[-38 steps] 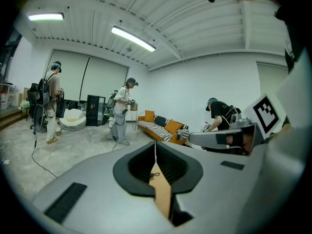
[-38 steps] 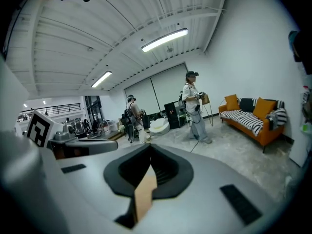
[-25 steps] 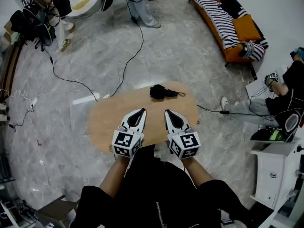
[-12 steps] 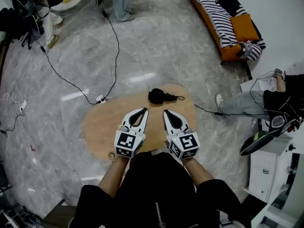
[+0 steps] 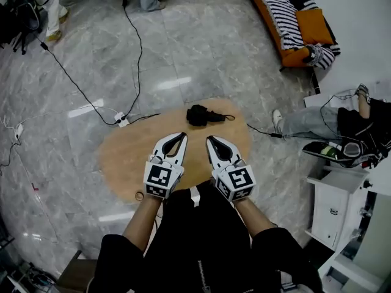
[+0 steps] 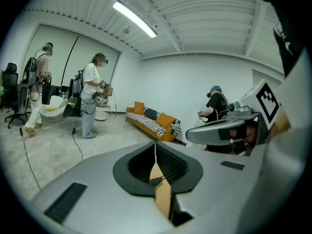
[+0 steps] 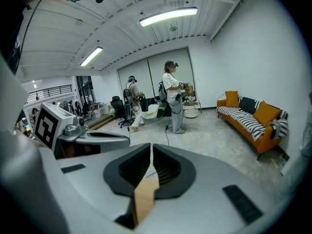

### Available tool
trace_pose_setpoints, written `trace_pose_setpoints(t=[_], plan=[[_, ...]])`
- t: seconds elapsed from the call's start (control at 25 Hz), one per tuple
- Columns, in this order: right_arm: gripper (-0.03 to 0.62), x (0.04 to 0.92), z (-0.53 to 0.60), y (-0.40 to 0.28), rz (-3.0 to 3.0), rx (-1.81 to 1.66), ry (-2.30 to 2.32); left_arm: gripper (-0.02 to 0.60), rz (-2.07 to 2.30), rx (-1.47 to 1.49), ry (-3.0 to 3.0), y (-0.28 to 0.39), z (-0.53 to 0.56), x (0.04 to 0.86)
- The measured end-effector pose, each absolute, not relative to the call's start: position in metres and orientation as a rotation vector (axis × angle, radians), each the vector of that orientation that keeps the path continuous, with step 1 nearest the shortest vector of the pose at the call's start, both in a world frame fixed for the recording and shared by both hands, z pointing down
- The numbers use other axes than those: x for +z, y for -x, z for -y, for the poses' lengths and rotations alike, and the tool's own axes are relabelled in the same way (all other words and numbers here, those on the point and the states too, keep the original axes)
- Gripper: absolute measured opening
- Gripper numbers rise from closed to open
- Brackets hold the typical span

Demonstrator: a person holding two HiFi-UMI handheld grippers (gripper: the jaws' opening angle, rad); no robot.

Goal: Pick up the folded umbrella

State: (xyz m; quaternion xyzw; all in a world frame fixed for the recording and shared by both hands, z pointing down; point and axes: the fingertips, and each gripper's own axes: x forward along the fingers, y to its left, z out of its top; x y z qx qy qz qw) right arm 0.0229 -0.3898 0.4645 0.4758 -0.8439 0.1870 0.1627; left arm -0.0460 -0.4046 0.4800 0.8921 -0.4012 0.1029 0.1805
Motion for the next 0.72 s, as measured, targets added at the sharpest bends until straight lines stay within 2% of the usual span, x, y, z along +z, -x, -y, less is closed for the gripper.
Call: trace_pose_setpoints(t=[0.28,0.72], plan=[[0.033,0.489,0.403,-0.02,2.374,0.554,-1.3,0.018,1.132,0.321,-2.497,0.048,0.416,0.496],[0.109,0.526,0.429,-0.029,2.327,0.558,-1.203,0.018,1.142,0.341,-2.442,0.047,0.435,0.514]])
